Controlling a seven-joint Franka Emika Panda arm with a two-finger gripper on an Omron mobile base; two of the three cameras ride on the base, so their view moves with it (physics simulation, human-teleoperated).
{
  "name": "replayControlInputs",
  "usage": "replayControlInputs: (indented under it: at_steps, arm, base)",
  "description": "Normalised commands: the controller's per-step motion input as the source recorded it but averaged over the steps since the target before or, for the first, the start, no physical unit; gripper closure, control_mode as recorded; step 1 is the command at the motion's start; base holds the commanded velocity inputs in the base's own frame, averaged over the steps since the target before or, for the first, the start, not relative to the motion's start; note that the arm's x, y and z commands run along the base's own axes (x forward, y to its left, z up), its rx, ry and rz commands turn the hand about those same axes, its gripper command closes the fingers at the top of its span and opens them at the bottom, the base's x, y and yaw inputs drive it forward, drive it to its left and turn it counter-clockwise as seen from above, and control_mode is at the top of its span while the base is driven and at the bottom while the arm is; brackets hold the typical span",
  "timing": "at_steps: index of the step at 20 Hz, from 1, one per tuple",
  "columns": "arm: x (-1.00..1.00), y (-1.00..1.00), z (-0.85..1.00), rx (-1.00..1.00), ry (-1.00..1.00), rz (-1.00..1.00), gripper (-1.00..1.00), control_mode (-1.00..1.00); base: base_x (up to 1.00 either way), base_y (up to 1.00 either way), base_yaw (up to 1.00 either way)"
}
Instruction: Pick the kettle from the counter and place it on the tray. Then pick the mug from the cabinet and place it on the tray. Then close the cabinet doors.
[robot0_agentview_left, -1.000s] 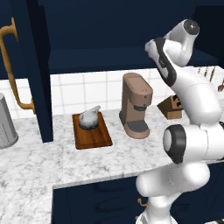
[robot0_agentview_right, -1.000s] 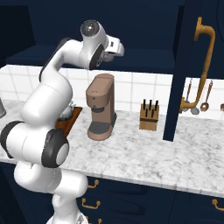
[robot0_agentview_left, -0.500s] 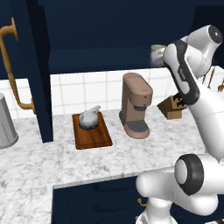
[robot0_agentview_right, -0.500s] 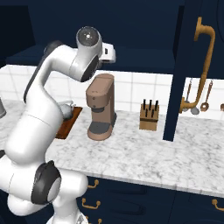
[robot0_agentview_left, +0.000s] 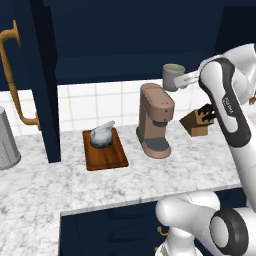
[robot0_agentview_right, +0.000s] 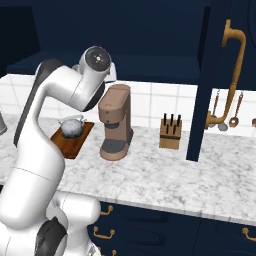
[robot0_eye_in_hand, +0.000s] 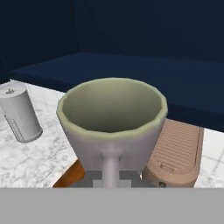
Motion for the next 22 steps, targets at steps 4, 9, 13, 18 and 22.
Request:
replayControlInputs:
  at_steps: [4,9,13,18,22]
  arm:
    - [0.00,0.44,-0.41,-0.10,0.06,0.20,1.00,-1.00]
    - [0.03,0.48,-0.54,-0.16,0.03,0.15,1.00,-1.00]
    - [0.01,0.47,-0.64,-0.13,0.00,0.15,1.00,-1.00]
    - [0.01,0.46,-0.62,0.00,0.01,0.16,1.00,-1.00]
    - [0.12,0.57,-0.64,0.00,0.10,0.01,1.00,-1.00]
  base:
    - [0.00,0.00,0.00]
    - [0.00,0.00,0.00]
    - [0.00,0.00,0.00]
    - [0.00,0.00,0.00]
    - [0.00,0.00,0.00]
